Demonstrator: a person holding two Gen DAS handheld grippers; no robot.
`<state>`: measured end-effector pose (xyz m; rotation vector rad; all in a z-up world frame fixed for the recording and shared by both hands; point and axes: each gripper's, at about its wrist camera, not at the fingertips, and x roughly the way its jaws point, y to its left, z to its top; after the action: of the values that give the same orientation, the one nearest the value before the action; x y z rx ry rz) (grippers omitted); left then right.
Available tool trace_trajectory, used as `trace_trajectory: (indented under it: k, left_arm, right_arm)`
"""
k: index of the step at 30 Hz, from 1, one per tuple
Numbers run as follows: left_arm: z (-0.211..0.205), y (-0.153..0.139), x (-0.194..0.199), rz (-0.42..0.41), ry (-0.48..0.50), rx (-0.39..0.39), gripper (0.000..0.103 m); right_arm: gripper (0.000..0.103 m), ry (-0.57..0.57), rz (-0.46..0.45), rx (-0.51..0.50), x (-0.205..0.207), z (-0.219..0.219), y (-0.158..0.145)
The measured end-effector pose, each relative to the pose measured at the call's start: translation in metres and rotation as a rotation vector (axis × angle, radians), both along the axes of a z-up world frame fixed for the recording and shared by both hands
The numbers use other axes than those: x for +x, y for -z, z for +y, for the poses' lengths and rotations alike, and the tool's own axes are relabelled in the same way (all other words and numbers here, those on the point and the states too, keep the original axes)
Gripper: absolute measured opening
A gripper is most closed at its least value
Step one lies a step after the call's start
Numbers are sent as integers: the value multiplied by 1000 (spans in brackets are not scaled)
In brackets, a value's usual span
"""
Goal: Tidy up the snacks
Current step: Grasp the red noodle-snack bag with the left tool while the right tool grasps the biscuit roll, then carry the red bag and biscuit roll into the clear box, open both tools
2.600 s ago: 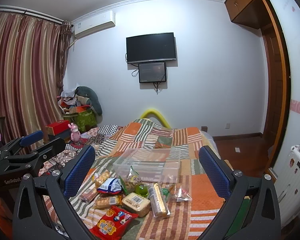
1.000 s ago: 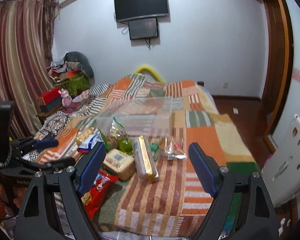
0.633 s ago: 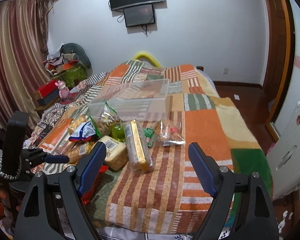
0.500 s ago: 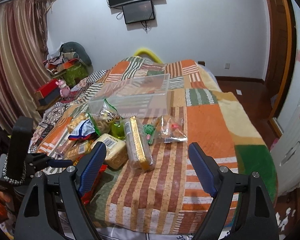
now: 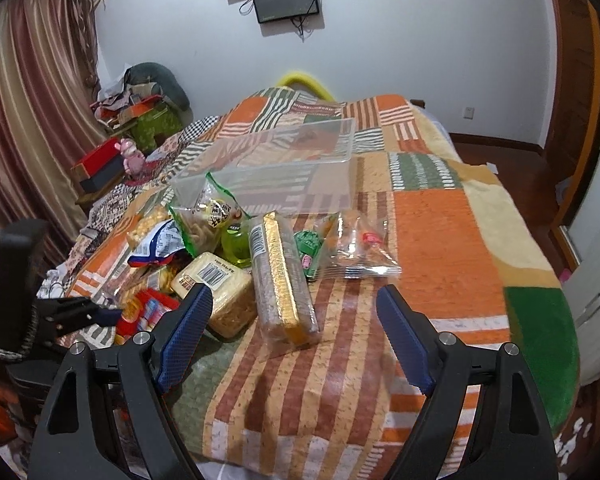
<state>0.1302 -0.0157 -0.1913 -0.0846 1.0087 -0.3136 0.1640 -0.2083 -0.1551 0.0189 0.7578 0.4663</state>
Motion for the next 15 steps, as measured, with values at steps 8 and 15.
trace_trajectory:
  k: [8,15]
  left_arm:
    - [22,-38,6,-135,-68,-11,67]
    - [40,-48,24,-198,-125,6,67]
  right_arm:
    - [63,-41,57,-26,25,18,19]
    - [56,-68,113,-50,40,31,37]
